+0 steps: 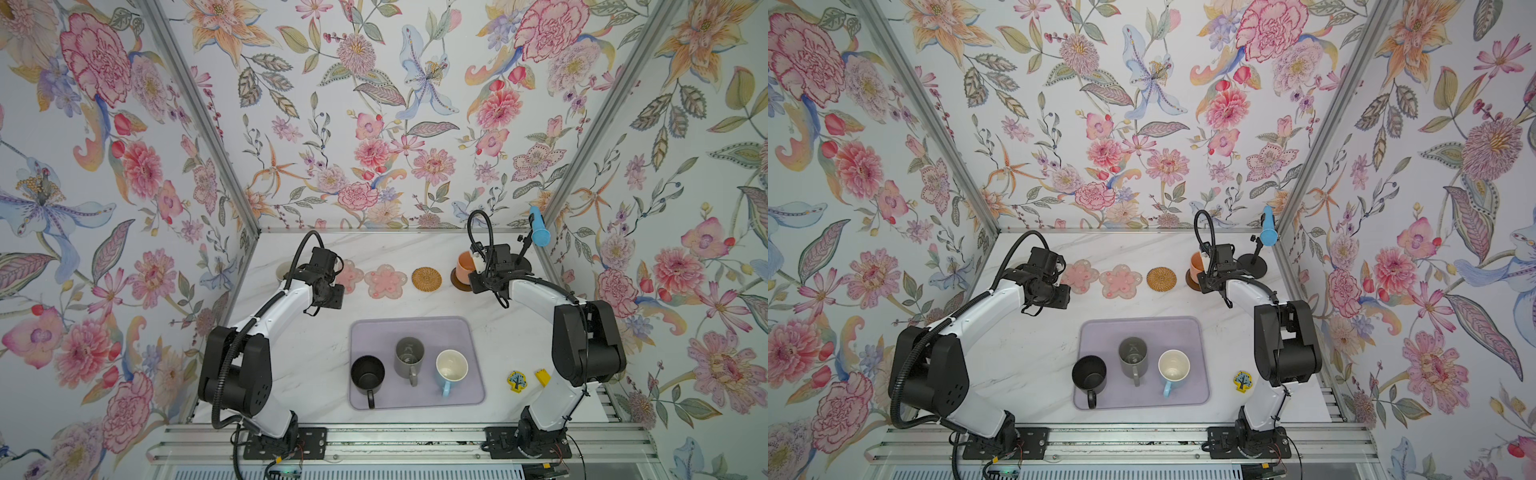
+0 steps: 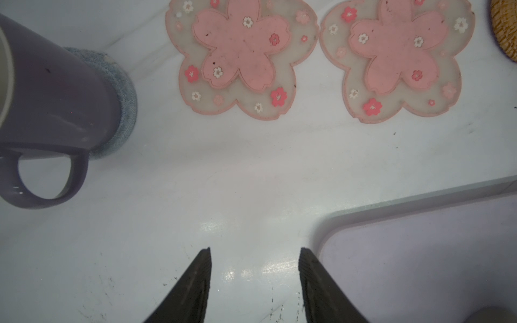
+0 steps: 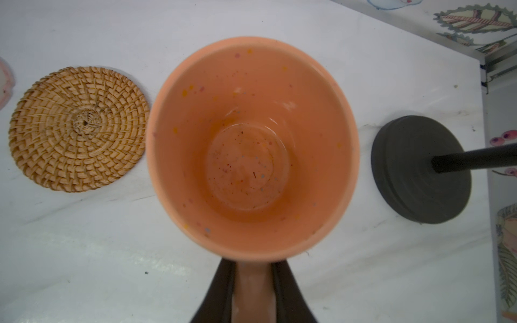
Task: Place cups on coasters
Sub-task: Place the cup on the coaster.
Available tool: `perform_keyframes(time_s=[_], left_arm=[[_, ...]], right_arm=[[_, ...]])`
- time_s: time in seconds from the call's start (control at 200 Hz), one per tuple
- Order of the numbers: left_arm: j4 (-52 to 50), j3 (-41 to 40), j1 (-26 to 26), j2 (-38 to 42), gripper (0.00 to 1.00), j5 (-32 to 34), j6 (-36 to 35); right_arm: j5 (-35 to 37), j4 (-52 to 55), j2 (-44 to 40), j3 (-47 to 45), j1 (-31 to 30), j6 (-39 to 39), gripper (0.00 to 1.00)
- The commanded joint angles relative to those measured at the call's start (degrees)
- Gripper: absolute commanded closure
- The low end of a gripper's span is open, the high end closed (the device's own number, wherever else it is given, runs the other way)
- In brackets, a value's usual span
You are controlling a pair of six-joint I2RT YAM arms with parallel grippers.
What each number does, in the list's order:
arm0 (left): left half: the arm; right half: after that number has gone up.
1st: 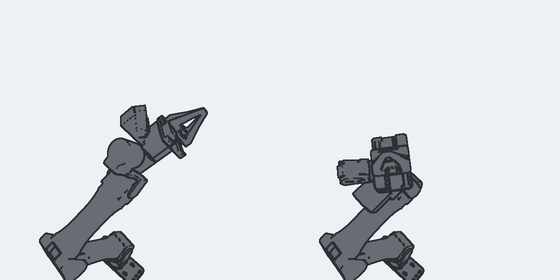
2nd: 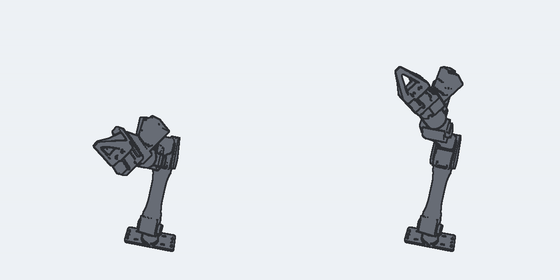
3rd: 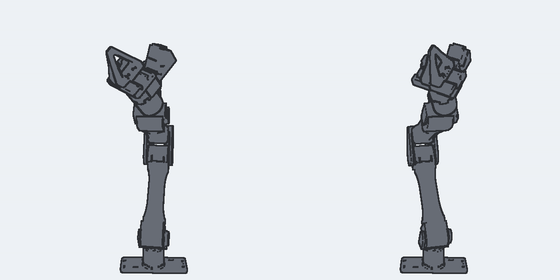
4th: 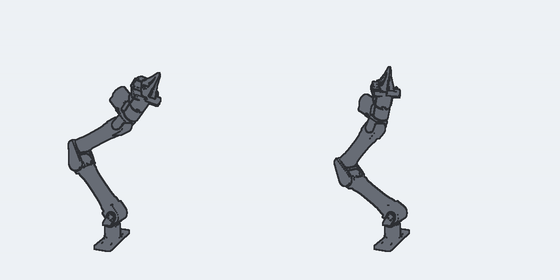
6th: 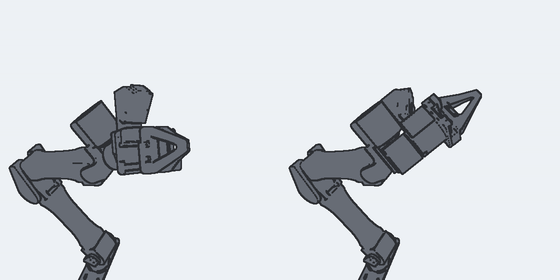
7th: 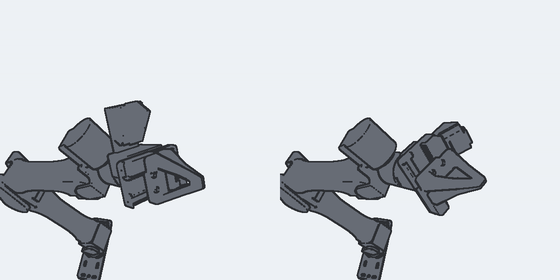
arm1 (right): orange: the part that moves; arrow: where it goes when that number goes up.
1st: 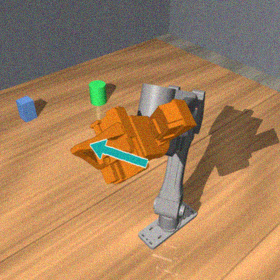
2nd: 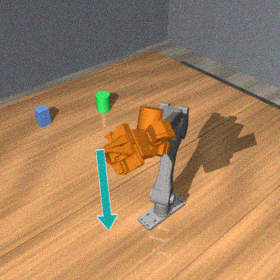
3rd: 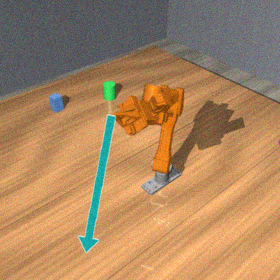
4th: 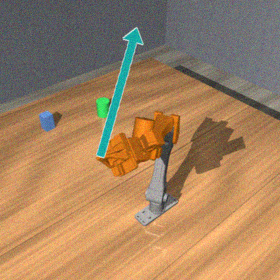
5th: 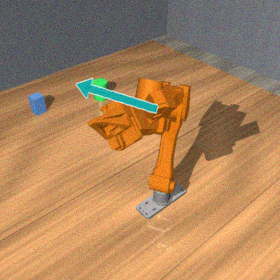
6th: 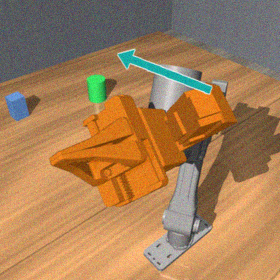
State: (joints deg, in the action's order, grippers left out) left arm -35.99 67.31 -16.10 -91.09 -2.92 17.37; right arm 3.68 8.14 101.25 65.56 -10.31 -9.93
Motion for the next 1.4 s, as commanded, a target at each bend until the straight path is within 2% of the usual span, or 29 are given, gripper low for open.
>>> perform_keyframes(time_s=[0.0, 0.305, 0.636, 0.806, 0.961, 1.286, 1.391], left_arm=[[-1.4, 1.9, -0.2, -0.4, 0.46, 0.5, -0.8], [-2.6, 2.2, -0.2, 0.4, 0.46, 1.5, -0.8], [-2.8, 2.3, -0.2, 1.1, 0.46, 1.0, -0.1], [-3.3, 2.0, -0.2, 3.1, 0.46, 1.3, 0.0], [-3.6, 1.8, -0.2, 4.0, 0.45, 1.6, 0.0], [-4.0, 0.7, -0.2, 5.2, 0.45, 2.3, -0.1], [-4.2, 0.4, -0.2, 5.6, 0.45, 2.4, 0.0]], right_arm=[[-1.1, -4.4, -1.6, -0.6, 0.4, 2.5, 1.00], [-0.4, -4.1, -2.4, -2.2, 0.5, 5.4, 1.00], [0.1, -1.7, -3.5, -1.8, 0.5, 7.0, 0.77], [0.2, -1.7, -3.4, -1.1, 0.5, 7.0, 0.69], [-0.8, -1.8, -3.6, -0.5, 0.5, 7.2, 0.66], [-2.9, -0.8, -3.1, -0.2, 0.5, 7.4, 0.65], [-3.6, -1.6, -4.4, -1.0, 0.3, 7.4, 0.61]])
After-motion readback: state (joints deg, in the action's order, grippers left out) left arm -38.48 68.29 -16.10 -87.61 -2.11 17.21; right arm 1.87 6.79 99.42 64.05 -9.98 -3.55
